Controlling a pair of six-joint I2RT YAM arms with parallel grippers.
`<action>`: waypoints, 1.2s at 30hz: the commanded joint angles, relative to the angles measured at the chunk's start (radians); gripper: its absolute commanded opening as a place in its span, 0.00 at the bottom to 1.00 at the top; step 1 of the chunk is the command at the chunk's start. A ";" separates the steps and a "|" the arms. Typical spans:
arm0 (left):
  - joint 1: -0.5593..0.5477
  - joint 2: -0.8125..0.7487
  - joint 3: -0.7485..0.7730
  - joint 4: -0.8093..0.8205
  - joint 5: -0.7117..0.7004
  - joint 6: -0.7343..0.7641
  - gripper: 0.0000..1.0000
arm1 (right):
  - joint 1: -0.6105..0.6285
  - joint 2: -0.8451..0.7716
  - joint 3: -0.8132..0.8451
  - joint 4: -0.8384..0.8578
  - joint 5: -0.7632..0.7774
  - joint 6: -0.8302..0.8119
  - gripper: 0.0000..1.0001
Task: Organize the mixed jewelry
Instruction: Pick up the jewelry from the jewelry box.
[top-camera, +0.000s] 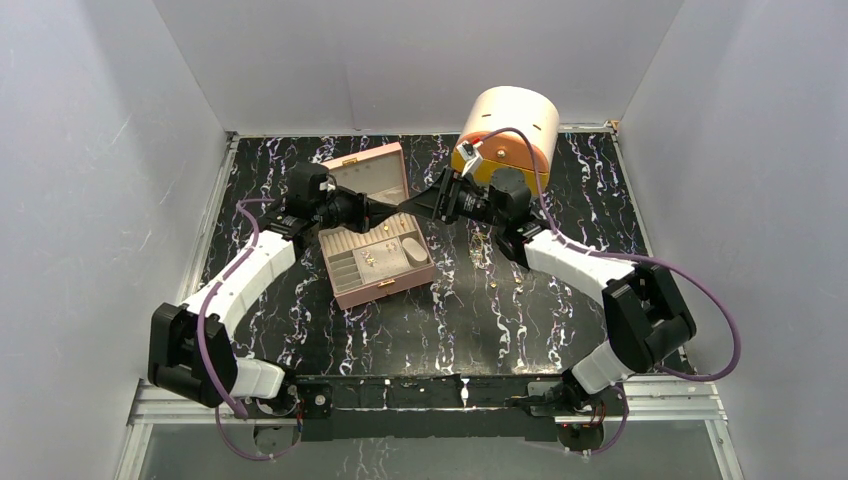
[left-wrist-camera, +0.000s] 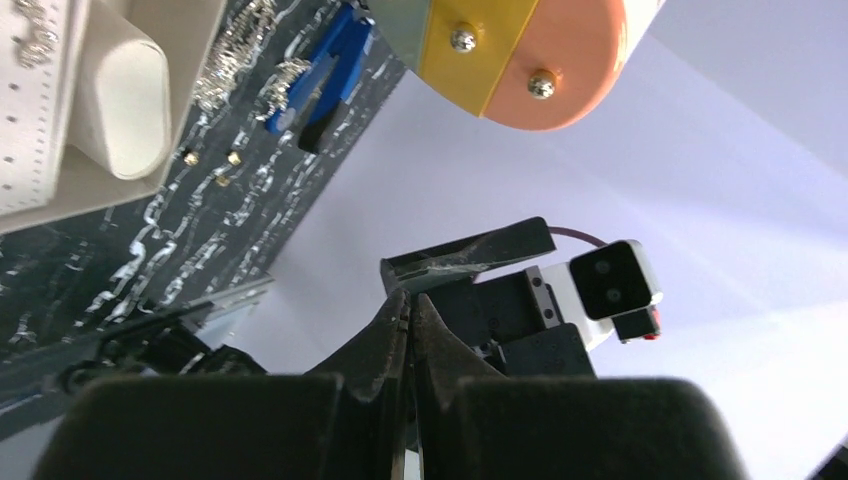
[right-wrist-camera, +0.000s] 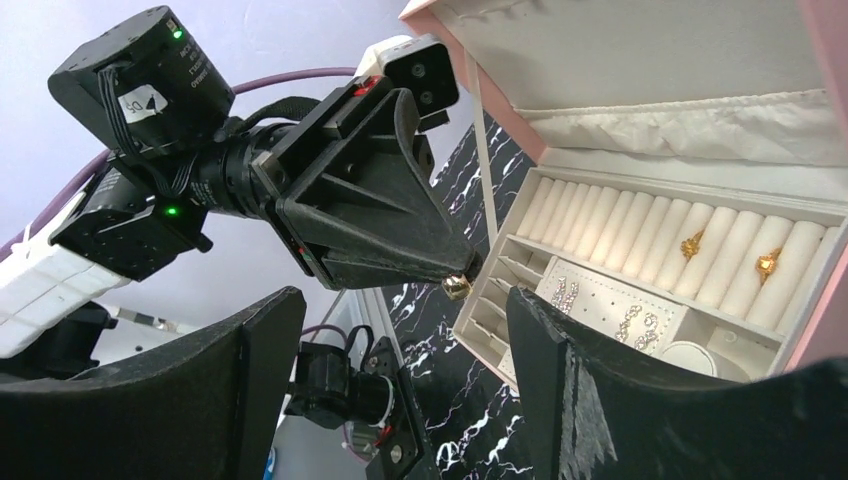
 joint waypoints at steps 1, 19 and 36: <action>0.006 -0.049 -0.013 0.121 0.068 -0.161 0.00 | 0.001 0.009 0.065 0.033 -0.054 -0.026 0.82; 0.015 -0.047 -0.035 0.145 0.091 -0.219 0.00 | 0.002 0.068 0.144 -0.008 -0.090 -0.111 0.62; 0.019 -0.070 -0.059 0.121 0.088 -0.212 0.00 | -0.001 0.073 0.141 0.034 -0.094 -0.072 0.49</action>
